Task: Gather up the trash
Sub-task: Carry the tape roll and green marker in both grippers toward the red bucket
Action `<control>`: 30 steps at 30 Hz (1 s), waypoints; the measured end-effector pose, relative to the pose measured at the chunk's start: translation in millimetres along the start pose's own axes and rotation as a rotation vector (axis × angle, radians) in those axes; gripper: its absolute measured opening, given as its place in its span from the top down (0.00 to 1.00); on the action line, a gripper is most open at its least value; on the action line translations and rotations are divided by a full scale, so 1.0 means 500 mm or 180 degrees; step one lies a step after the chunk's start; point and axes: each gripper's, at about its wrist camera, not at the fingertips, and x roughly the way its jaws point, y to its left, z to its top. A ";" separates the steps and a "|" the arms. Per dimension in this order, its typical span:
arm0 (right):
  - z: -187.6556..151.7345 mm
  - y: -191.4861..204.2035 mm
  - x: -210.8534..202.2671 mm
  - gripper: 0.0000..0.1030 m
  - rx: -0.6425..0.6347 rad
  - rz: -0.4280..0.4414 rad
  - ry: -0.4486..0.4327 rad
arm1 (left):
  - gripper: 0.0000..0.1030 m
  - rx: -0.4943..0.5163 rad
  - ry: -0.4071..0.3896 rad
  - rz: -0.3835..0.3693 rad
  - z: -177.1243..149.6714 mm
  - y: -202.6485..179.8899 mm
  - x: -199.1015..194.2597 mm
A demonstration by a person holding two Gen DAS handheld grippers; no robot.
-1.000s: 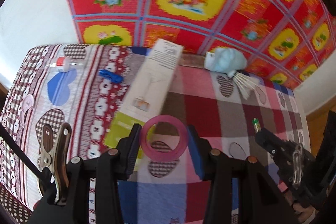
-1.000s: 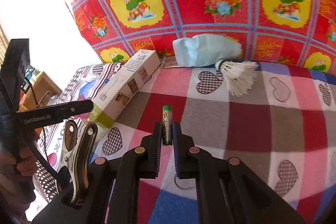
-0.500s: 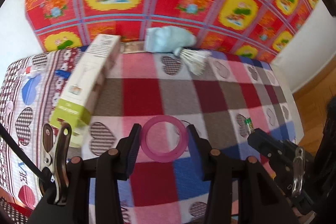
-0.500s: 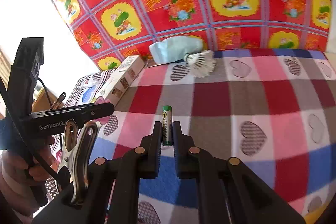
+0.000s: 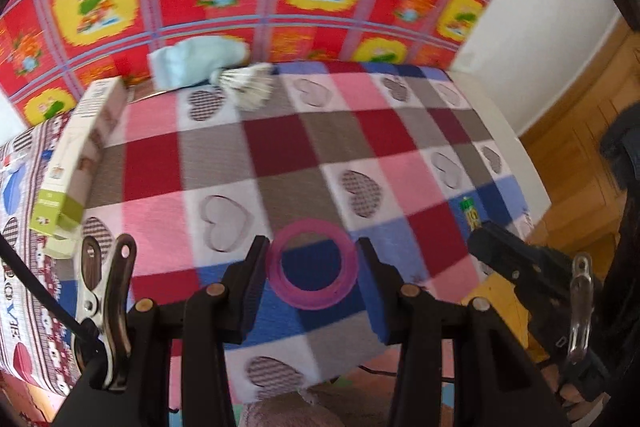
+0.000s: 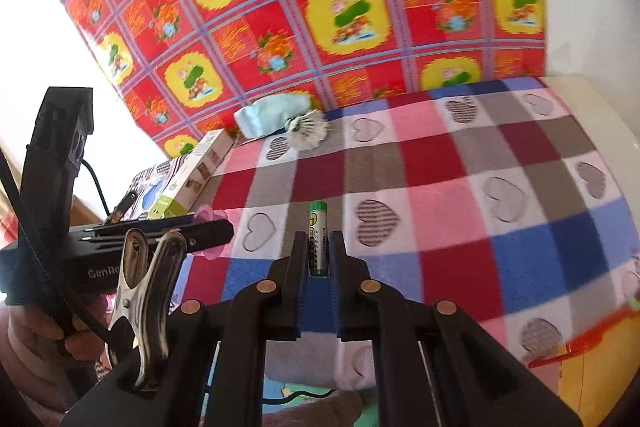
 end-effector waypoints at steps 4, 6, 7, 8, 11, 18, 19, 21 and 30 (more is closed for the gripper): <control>-0.016 -0.042 -0.045 0.89 0.0085 -0.0056 -0.0070 | 0.56 0.0134 0.0026 -0.0078 -0.013 -0.072 0.007; -0.024 -0.061 -0.066 0.89 0.0112 -0.0089 -0.0099 | 0.56 0.0182 0.0054 -0.0119 -0.019 -0.103 0.012; -0.029 -0.072 -0.077 0.89 0.0128 -0.0103 -0.0112 | 0.56 0.0210 0.0062 -0.0135 -0.022 -0.120 0.014; -0.034 -0.084 -0.090 0.89 0.0145 -0.0118 -0.0129 | 0.56 0.0251 0.0064 -0.0146 -0.027 -0.142 0.016; -0.047 -0.117 -0.122 0.89 0.0193 -0.0153 -0.0172 | 0.56 0.0334 0.0061 -0.0180 -0.037 -0.193 0.020; -0.067 -0.195 -0.186 0.89 0.0290 -0.0241 -0.0249 | 0.56 0.0482 0.0060 -0.0260 -0.047 -0.299 0.035; -0.069 -0.206 -0.196 0.89 0.0300 -0.0265 -0.0255 | 0.56 0.0494 0.0064 -0.0265 -0.046 -0.307 0.036; -0.070 -0.225 -0.211 0.89 0.0320 -0.0309 -0.0271 | 0.56 0.0539 0.0085 -0.0286 -0.045 -0.335 0.043; -0.064 -0.335 -0.282 0.89 0.0565 -0.0572 -0.0435 | 0.56 0.0869 0.0145 -0.0464 -0.018 -0.455 0.079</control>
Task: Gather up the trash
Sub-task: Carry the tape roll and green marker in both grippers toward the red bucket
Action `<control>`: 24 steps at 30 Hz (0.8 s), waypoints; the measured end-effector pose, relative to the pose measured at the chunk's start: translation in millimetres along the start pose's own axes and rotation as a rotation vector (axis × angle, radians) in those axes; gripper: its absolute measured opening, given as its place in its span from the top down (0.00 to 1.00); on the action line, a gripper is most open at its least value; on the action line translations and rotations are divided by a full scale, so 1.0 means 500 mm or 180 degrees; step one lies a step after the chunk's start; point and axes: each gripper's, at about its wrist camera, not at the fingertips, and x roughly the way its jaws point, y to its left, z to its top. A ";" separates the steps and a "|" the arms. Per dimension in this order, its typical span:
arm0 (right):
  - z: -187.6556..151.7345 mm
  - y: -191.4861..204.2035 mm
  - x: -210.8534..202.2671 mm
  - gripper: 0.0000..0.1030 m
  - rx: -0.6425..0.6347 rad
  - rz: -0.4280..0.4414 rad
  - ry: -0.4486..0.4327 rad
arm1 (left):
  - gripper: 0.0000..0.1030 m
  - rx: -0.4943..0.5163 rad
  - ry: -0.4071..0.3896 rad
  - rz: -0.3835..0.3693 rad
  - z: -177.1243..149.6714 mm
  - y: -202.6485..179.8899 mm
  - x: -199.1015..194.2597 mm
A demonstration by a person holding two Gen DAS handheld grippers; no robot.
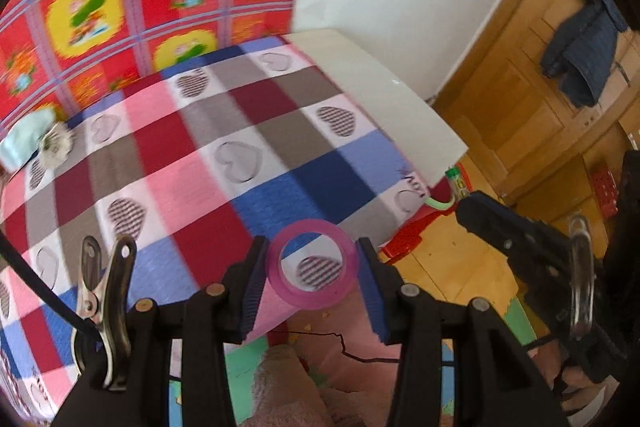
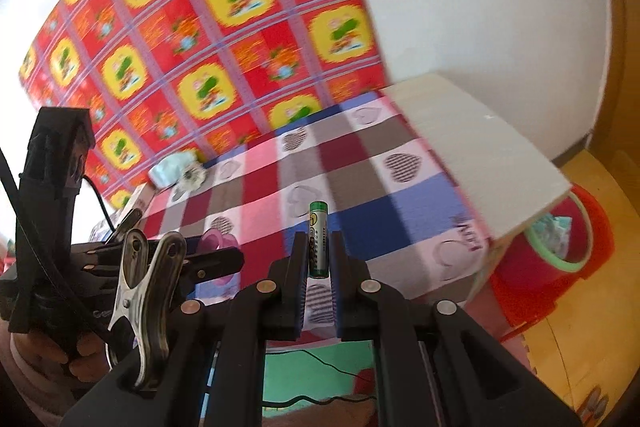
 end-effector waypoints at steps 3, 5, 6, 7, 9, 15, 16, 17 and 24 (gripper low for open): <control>0.010 -0.034 -0.006 0.89 0.0080 -0.0102 -0.0032 | 0.56 0.0114 0.0038 -0.0097 0.026 -0.033 0.029; 0.017 -0.060 -0.008 0.89 0.0130 -0.0191 -0.0023 | 0.56 0.0179 0.0084 -0.0167 0.046 -0.057 0.049; 0.019 -0.070 -0.009 0.89 0.0151 -0.0216 -0.0019 | 0.56 0.0211 0.0099 -0.0192 0.052 -0.066 0.056; 0.023 -0.082 -0.010 0.89 0.0175 -0.0245 -0.0018 | 0.56 0.0266 0.0117 -0.0224 0.060 -0.078 0.064; 0.033 -0.105 -0.012 0.89 0.0218 -0.0306 -0.0030 | 0.56 0.0399 0.0134 -0.0284 0.083 -0.105 0.083; 0.059 -0.177 -0.011 0.89 0.0410 -0.0512 -0.0110 | 0.56 0.0653 0.0195 -0.0421 0.141 -0.163 0.138; 0.063 -0.191 -0.011 0.89 0.0454 -0.0546 -0.0127 | 0.56 0.0709 0.0212 -0.0447 0.151 -0.174 0.148; 0.066 -0.202 -0.010 0.89 0.0492 -0.0573 -0.0139 | 0.56 0.0769 0.0229 -0.0483 0.161 -0.185 0.159; 0.082 -0.275 -0.015 0.89 0.0697 -0.0790 -0.0216 | 0.56 0.1061 0.0313 -0.0630 0.205 -0.253 0.210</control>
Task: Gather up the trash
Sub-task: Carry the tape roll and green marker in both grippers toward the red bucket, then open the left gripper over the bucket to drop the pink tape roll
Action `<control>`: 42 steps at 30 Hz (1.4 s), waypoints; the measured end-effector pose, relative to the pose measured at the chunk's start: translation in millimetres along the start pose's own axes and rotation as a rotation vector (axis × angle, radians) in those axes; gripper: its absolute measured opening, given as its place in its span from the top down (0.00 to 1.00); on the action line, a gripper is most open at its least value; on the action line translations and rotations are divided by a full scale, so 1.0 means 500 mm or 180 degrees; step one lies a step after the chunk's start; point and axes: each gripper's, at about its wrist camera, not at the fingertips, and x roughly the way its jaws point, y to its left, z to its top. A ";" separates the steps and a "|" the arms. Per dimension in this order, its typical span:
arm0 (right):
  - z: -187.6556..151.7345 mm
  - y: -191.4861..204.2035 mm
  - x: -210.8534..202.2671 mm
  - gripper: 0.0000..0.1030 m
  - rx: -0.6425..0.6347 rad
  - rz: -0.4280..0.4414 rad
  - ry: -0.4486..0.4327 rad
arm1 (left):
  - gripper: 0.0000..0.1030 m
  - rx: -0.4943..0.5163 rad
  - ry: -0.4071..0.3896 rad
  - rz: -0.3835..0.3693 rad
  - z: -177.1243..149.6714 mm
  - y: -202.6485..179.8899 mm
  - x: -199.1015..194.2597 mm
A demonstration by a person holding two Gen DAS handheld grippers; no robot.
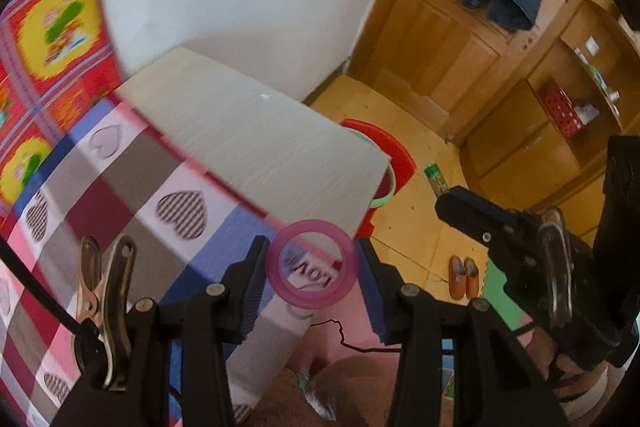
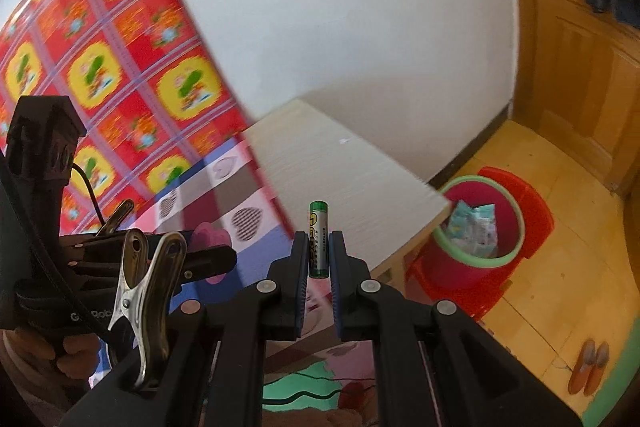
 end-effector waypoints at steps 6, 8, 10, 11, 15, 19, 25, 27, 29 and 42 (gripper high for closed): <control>0.035 -0.072 0.002 0.89 0.0099 -0.0118 -0.0054 | 0.56 0.0121 -0.0002 -0.0027 0.051 -0.050 0.044; 0.050 -0.102 0.005 0.89 0.0094 -0.0126 -0.0066 | 0.56 0.0112 -0.0018 -0.0024 0.071 -0.071 0.063; 0.062 -0.133 0.010 0.89 0.0073 -0.0116 -0.0059 | 0.56 0.0066 -0.0014 -0.0010 0.093 -0.091 0.085; 0.069 -0.151 0.014 0.89 0.0065 -0.0108 -0.0042 | 0.56 0.0039 -0.0009 -0.0014 0.102 -0.103 0.096; 0.092 -0.218 0.025 0.89 -0.0027 -0.0067 0.0020 | 0.56 -0.0002 0.0061 0.0005 0.132 -0.147 0.144; 0.113 -0.287 0.037 0.89 -0.0164 -0.0037 0.0075 | 0.56 -0.0081 0.0121 0.0026 0.164 -0.193 0.199; 0.132 -0.395 0.074 0.89 -0.0208 -0.0020 0.0256 | 0.56 -0.0157 0.0107 0.0053 0.210 -0.257 0.276; 0.136 -0.424 0.086 0.89 -0.0218 -0.0024 0.0298 | 0.56 -0.0156 0.0086 0.0048 0.222 -0.275 0.300; 0.139 -0.454 0.103 0.89 -0.0267 -0.0064 0.0322 | 0.56 -0.0190 0.0093 0.0058 0.236 -0.289 0.332; 0.110 -0.646 0.248 0.89 -0.0136 -0.0142 0.0561 | 0.56 -0.0260 0.0312 0.0255 0.281 -0.336 0.525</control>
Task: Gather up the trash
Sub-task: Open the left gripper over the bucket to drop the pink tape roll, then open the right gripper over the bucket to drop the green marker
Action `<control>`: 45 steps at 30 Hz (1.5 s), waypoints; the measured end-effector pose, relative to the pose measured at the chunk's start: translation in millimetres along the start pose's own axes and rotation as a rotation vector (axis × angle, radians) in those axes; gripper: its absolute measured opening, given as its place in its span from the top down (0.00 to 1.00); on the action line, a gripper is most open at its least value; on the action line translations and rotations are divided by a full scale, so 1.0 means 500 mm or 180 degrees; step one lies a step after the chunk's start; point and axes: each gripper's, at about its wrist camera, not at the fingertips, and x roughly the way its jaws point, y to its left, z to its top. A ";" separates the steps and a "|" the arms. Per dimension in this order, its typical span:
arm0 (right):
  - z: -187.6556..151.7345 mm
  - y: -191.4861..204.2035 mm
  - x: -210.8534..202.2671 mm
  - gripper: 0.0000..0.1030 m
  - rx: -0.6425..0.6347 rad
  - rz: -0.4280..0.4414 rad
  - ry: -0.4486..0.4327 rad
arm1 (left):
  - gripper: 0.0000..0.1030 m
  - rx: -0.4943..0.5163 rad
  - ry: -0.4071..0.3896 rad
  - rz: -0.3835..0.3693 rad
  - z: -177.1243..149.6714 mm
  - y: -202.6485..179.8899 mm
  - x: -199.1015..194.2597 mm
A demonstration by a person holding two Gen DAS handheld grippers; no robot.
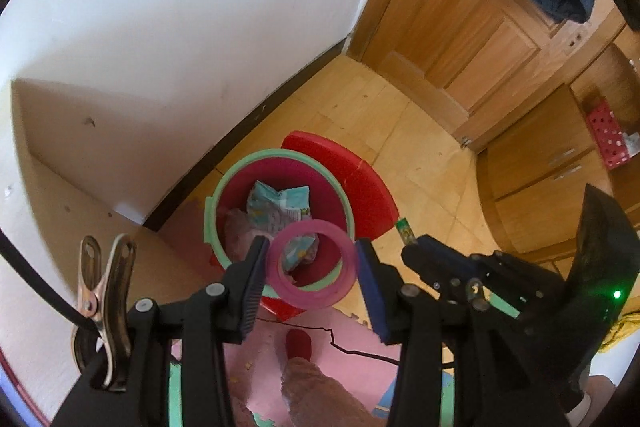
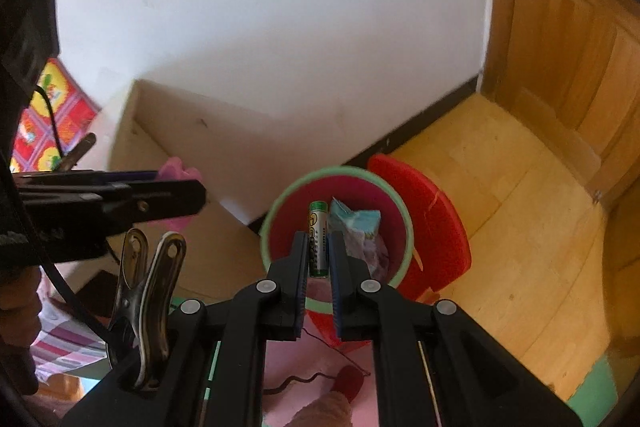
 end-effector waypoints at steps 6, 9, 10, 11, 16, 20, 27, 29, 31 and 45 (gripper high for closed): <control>-0.010 -0.046 0.067 0.89 0.0027 0.0050 0.0119 | 0.56 -0.0051 0.0041 -0.0002 0.024 -0.006 0.078; -0.008 -0.067 0.091 0.89 0.0079 0.0066 0.0170 | 0.56 -0.0012 0.0054 0.0046 0.035 -0.010 0.105; -0.008 -0.072 0.097 0.89 0.0089 0.0076 0.0175 | 0.56 -0.0004 0.0053 0.0057 0.040 -0.010 0.116; -0.010 -0.075 0.102 0.89 0.0087 0.0077 0.0183 | 0.56 -0.0013 0.0063 0.0050 0.045 -0.010 0.125; -0.010 -0.083 0.124 0.89 0.0067 0.0101 0.0261 | 0.56 -0.0058 0.0100 0.0043 0.062 -0.014 0.145; -0.010 -0.089 0.137 0.89 0.0060 0.0140 0.0295 | 0.47 -0.0088 0.0139 0.0123 0.068 -0.010 0.150; -0.003 -0.091 0.154 0.89 0.0029 0.0225 0.0343 | 0.46 -0.0263 0.0162 0.0175 0.075 0.013 0.147; -0.004 -0.089 0.162 0.89 0.0009 0.0240 0.0366 | 0.46 -0.0329 0.0163 0.0185 0.077 0.020 0.143; -0.003 -0.088 0.172 0.89 -0.0020 0.0258 0.0402 | 0.46 -0.0383 0.0157 0.0202 0.080 0.027 0.139; 0.012 -0.064 0.202 0.75 -0.0122 0.0367 0.0492 | 0.46 -0.0624 0.0069 0.0224 0.086 0.052 0.104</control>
